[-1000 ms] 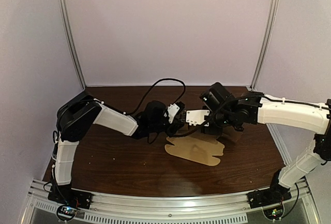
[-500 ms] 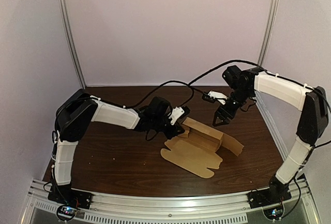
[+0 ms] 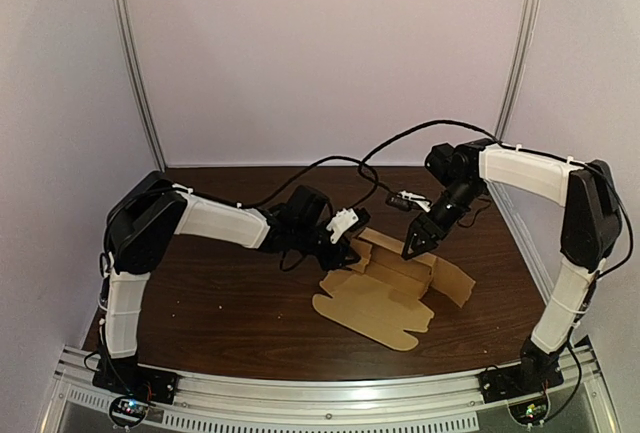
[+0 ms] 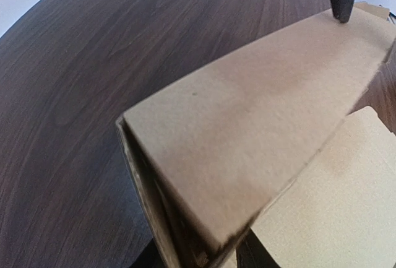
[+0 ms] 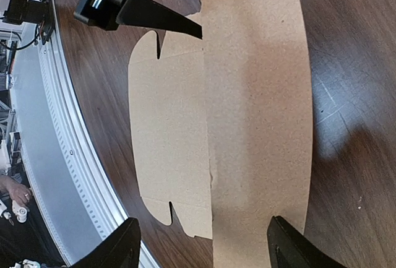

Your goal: Fold the paper box

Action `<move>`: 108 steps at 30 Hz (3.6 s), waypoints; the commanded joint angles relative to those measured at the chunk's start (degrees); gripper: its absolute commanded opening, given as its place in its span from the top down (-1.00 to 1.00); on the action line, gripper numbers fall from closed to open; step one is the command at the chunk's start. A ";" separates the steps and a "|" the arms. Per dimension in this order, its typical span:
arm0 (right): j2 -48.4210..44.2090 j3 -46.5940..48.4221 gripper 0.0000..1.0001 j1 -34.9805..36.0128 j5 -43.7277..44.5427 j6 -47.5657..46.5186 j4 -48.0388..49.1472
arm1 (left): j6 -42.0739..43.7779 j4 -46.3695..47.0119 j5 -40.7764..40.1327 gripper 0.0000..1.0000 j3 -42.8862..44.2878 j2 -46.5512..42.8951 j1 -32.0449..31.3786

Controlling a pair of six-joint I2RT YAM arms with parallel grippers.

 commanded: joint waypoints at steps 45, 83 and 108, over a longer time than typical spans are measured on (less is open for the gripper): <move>8.45 4.16 -0.28 -2.51 -8.40 5.86 -3.04 | -17.00 20.86 -8.86 0.87 -9.73 -1.52 -2.56; 20.17 13.60 -0.28 -2.16 -10.66 5.01 -8.64 | -10.81 40.39 -11.17 0.35 -13.31 4.37 -2.95; 20.07 13.54 -0.28 -1.98 -10.79 4.54 -9.17 | -10.39 41.26 -11.61 0.60 -11.34 4.30 -2.86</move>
